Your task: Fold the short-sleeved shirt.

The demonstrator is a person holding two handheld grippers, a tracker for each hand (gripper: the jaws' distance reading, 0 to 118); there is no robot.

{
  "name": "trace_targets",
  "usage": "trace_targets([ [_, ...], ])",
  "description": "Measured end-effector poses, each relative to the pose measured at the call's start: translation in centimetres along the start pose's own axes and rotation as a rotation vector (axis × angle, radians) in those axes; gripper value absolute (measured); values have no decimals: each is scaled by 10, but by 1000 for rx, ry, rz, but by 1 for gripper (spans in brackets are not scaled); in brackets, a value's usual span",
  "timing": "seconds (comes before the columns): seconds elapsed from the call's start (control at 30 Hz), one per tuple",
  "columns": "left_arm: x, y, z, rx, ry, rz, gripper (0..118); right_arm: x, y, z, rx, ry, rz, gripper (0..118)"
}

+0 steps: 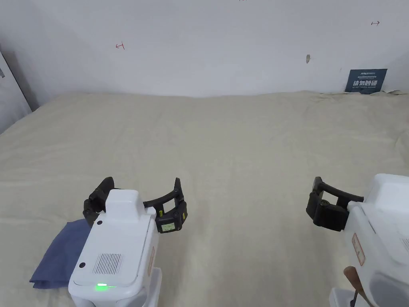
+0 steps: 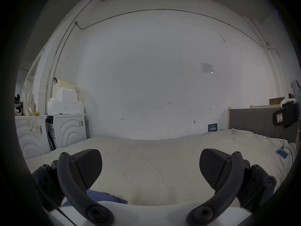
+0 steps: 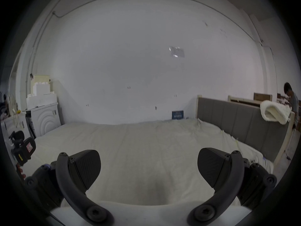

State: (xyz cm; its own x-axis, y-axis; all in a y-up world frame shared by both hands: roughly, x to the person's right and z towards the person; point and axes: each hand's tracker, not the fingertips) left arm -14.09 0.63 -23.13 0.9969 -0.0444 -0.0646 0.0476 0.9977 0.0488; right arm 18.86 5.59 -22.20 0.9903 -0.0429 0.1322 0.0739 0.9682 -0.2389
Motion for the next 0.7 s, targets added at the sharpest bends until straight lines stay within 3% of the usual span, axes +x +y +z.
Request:
trace_targets([
  [0.13,-2,3,0,4,2,6,118,-4,10,-5,-163,-103,-39,117],
  [0.27,-5,5,0,6,5,10,118,2,14,-11,-332,-48,-128,117],
  [0.37,-6,5,0,8,9,8,118,3,13,-12,-364,-38,-167,117],
  [0.7,-10,7,1,9,17,0,118,-4,11,-4,-250,-85,-58,117],
])
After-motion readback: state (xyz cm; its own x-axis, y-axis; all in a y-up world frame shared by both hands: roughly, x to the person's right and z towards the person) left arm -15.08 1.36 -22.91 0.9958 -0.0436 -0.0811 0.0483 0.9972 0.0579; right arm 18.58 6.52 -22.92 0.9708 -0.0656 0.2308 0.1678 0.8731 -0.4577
